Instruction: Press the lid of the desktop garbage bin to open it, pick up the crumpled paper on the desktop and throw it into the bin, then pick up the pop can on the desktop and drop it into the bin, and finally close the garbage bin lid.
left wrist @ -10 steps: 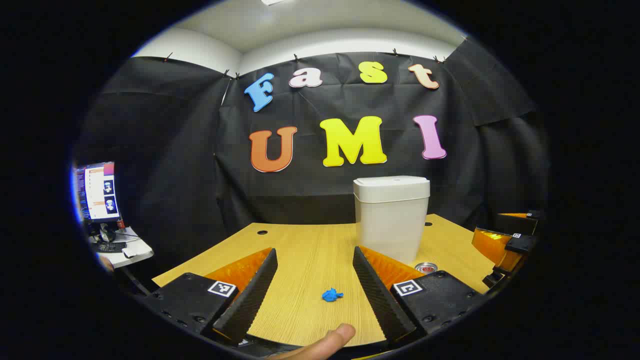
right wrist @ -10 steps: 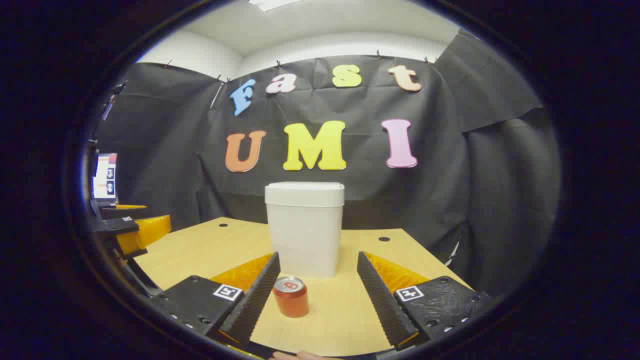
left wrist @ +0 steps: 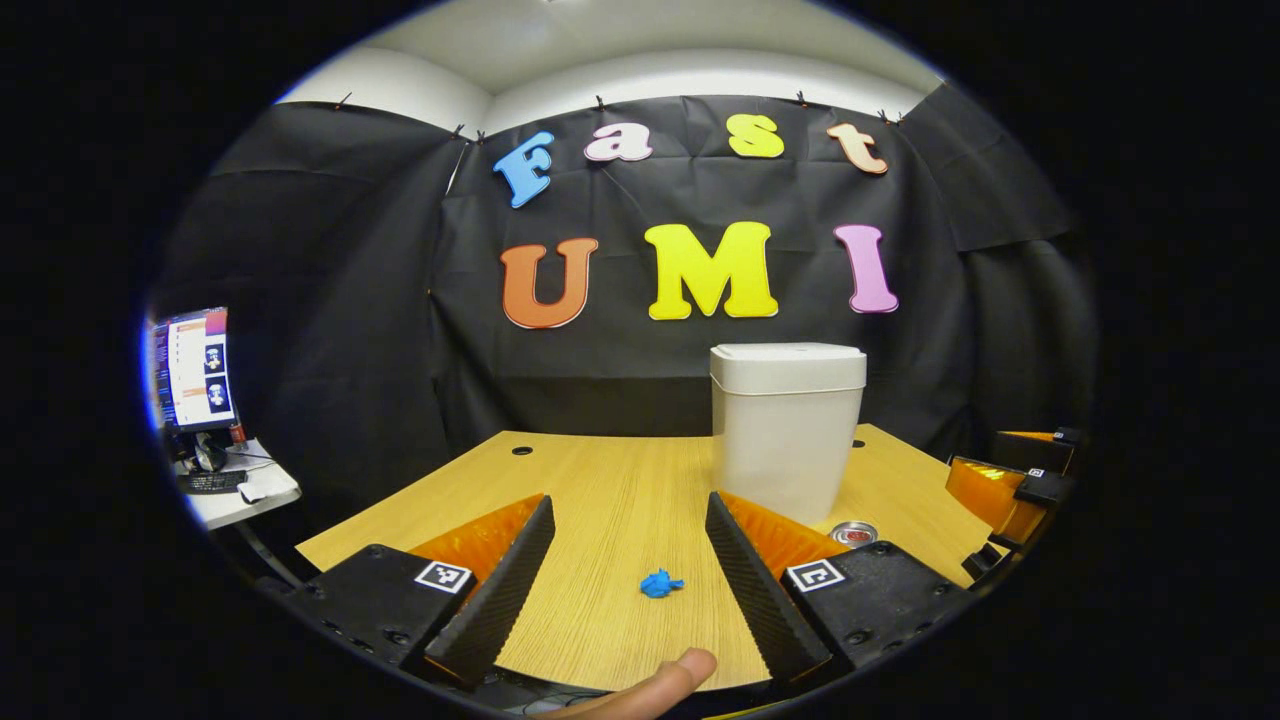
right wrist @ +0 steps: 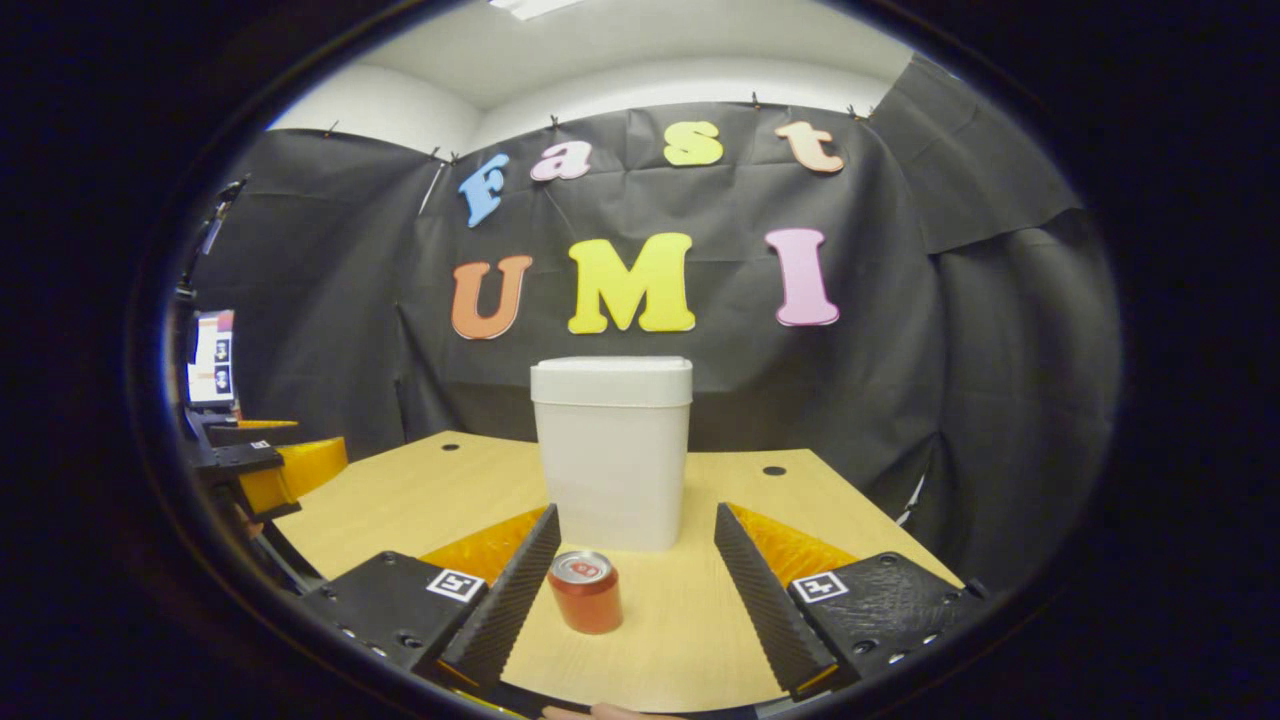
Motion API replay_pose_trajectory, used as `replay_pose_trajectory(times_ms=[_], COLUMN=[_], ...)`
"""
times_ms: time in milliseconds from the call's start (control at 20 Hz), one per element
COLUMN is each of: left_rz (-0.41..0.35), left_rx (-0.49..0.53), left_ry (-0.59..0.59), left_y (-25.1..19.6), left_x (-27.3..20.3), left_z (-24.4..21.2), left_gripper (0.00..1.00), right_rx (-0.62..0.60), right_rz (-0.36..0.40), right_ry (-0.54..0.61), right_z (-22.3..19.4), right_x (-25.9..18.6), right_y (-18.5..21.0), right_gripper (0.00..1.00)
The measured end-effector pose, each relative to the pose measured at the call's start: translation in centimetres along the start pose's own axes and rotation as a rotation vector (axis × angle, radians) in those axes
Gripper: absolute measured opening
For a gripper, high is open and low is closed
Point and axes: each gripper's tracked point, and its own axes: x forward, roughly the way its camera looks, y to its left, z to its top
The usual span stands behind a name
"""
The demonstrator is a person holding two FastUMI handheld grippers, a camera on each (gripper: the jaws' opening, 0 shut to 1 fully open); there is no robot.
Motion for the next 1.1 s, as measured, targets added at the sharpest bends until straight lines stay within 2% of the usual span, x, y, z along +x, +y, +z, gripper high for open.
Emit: replay_pose_trajectory(times_ms=[50,400,600,800,950,1100], left_rz=[0.006,0.004,0.009,0.005,0.003,0.013], left_rx=[0.003,-0.006,-0.006,-0.007,-0.008,-0.01], left_ry=[-0.003,0.019,0.027,0.035,0.044,0.048], left_y=[0.1,0.0,0.0,-0.1,-0.1,0.3], left_x=[0.0,0.4,0.6,0.8,1.0,1.0], left_z=[0.0,-0.6,-0.8,-1.1,-1.5,-1.5], left_gripper=[0.98,0.98,0.98,0.98,0.98,0.98], right_rx=[-0.006,-0.03,-0.041,0.013,0.018,0.008], right_rz=[0.0,0.012,-0.003,0.009,0.006,0.005], right_ry=[-0.001,-0.022,-0.06,-0.046,-0.049,-0.047], right_z=[-0.1,0.8,3.6,6.6,9.5,12.2], right_x=[0.1,0.9,2.4,5.3,8.2,11.2], right_y=[0.1,1.2,1.6,2.4,2.8,3.5], right_gripper=[0.98,0.96,0.97,0.95,0.85,0.8])
